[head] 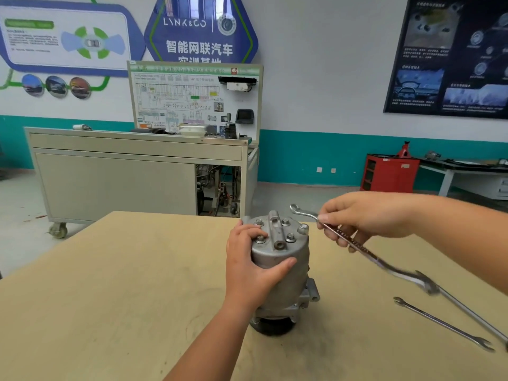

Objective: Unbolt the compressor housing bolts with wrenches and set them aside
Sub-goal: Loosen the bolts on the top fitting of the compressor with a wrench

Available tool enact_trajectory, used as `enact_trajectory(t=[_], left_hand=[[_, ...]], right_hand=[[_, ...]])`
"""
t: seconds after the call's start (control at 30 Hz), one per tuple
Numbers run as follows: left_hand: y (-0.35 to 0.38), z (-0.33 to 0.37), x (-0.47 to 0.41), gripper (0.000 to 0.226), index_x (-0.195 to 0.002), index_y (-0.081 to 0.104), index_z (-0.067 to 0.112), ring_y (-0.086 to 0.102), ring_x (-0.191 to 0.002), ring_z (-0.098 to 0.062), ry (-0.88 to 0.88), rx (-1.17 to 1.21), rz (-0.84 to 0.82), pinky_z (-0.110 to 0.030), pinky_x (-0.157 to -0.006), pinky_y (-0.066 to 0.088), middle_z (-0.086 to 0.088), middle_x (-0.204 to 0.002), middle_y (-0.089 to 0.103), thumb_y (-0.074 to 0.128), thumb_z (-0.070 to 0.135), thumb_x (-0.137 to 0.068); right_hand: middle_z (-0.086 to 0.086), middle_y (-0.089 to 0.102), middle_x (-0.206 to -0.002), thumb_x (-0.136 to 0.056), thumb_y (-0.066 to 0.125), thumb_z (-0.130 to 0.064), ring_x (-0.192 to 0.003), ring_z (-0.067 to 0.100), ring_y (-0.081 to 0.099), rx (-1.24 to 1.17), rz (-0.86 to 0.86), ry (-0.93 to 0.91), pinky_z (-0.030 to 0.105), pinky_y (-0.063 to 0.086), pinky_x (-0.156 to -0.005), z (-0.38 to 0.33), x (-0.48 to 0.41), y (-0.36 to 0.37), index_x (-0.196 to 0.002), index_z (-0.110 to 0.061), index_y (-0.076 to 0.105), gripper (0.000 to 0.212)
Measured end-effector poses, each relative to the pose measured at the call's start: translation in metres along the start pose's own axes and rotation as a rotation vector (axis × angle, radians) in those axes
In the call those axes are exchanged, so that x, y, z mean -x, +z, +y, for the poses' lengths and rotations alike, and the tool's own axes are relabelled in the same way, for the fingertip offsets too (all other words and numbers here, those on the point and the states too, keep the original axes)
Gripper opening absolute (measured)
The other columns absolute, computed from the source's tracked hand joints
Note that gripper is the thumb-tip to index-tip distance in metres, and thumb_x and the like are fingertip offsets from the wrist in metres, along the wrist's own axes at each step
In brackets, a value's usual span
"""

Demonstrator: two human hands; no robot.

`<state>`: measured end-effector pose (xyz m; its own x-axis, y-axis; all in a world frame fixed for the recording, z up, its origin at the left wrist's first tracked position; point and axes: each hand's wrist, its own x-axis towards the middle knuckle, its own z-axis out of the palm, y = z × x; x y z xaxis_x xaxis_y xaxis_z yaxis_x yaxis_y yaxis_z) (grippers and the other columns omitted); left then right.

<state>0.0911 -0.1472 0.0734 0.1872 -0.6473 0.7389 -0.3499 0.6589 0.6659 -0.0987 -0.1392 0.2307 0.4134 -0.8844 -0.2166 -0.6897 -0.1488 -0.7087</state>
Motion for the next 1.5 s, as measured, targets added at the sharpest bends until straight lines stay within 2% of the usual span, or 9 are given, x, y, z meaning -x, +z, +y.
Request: enact_trajectory(t=[0.13, 0.47, 0.63, 0.8, 0.93, 1.1, 1.2, 1.4, 1.5], left_hand=[[0.001, -0.002, -0.001, 0.052, -0.096, 0.046, 0.039, 0.035, -0.132, -0.011, 0.031, -0.002, 0.017, -0.016, -0.108, 0.026, 0.019, -0.115, 0.046, 0.073, 0.055, -0.055], [0.003, -0.007, 0.000, 0.053, -0.097, 0.045, 0.040, 0.031, -0.128, 0.011, 0.063, -0.017, 0.035, -0.006, -0.103, 0.024, 0.018, -0.113, 0.047, 0.076, 0.053, -0.056], [0.002, -0.005, 0.000, 0.052, -0.097, 0.045, 0.040, 0.025, -0.129, 0.017, 0.047, -0.025, 0.015, -0.004, -0.103, 0.021, 0.021, -0.115, 0.045, 0.072, 0.056, -0.056], [0.002, -0.005, 0.001, 0.051, -0.098, 0.045, 0.041, 0.022, -0.129, 0.019, 0.043, -0.038, 0.015, -0.002, -0.103, 0.019, 0.025, -0.116, 0.043, 0.071, 0.057, -0.056], [0.002, -0.005, 0.001, 0.052, -0.098, 0.046, 0.040, 0.025, -0.130, 0.013, 0.035, -0.034, 0.023, -0.004, -0.105, 0.020, 0.025, -0.117, 0.043, 0.072, 0.057, -0.056], [0.001, -0.004, 0.001, 0.051, -0.098, 0.046, 0.039, 0.031, -0.134, -0.005, 0.041, -0.024, 0.023, -0.006, -0.106, 0.022, 0.021, -0.117, 0.045, 0.072, 0.056, -0.057], [0.001, -0.004, 0.000, 0.052, -0.098, 0.046, 0.039, 0.031, -0.133, -0.002, 0.048, -0.028, 0.025, -0.008, -0.107, 0.022, 0.021, -0.117, 0.045, 0.072, 0.056, -0.057], [0.001, -0.003, 0.001, 0.051, -0.098, 0.046, 0.038, 0.034, -0.132, -0.008, 0.052, -0.019, 0.027, -0.011, -0.107, 0.025, 0.022, -0.116, 0.044, 0.072, 0.055, -0.057], [0.002, -0.005, 0.000, 0.051, -0.098, 0.045, 0.039, 0.029, -0.131, 0.008, 0.076, -0.027, 0.038, -0.006, -0.105, 0.022, 0.020, -0.115, 0.045, 0.072, 0.054, -0.058]], right_hand=[[0.003, 0.068, -0.063, -0.100, 0.040, -0.023, -0.058, 0.015, 0.069, -0.331, -0.112, 0.013, 0.019, 0.050, -0.047, 0.002, 0.008, 0.033, -0.090, -0.005, 0.052, 0.024], [0.004, 0.065, -0.054, -0.100, 0.041, -0.020, -0.046, 0.011, 0.064, -0.442, -0.055, 0.066, 0.021, 0.052, -0.043, -0.007, -0.002, 0.060, -0.084, -0.002, 0.053, 0.027], [-0.005, 0.058, -0.050, -0.095, 0.049, -0.039, -0.045, 0.009, 0.055, 0.198, 0.012, 0.137, 0.020, 0.049, -0.049, -0.013, 0.003, 0.020, -0.081, -0.012, 0.062, 0.033], [-0.011, 0.054, -0.079, -0.093, 0.052, -0.041, -0.071, 0.005, 0.049, 0.786, 0.260, -0.053, 0.019, 0.034, -0.057, 0.000, -0.006, 0.002, -0.095, -0.023, 0.063, 0.021], [-0.007, 0.054, -0.078, -0.095, 0.050, -0.035, -0.069, 0.006, 0.049, 0.400, 0.352, -0.094, 0.018, 0.040, -0.059, 0.000, 0.001, -0.007, -0.088, -0.028, 0.066, 0.018], [-0.001, 0.043, -0.076, -0.096, 0.029, -0.053, -0.068, 0.013, 0.040, 0.080, 0.245, 0.117, 0.023, 0.037, -0.060, -0.005, 0.011, 0.015, -0.101, -0.016, 0.066, 0.053], [-0.001, 0.041, -0.072, -0.100, 0.033, -0.040, -0.063, 0.011, 0.038, -0.042, 0.141, 0.112, 0.020, 0.038, -0.055, -0.002, 0.014, 0.026, -0.091, -0.012, 0.065, 0.044], [0.002, 0.066, -0.059, -0.099, 0.043, -0.026, -0.050, 0.012, 0.064, -0.255, -0.022, 0.104, 0.017, 0.047, -0.042, -0.004, 0.022, 0.040, -0.088, -0.006, 0.062, 0.030], [0.006, 0.069, -0.060, -0.100, 0.040, -0.022, -0.049, 0.014, 0.066, -0.410, -0.001, 0.066, 0.018, 0.048, -0.039, -0.005, 0.020, 0.050, -0.095, -0.004, 0.058, 0.026]])
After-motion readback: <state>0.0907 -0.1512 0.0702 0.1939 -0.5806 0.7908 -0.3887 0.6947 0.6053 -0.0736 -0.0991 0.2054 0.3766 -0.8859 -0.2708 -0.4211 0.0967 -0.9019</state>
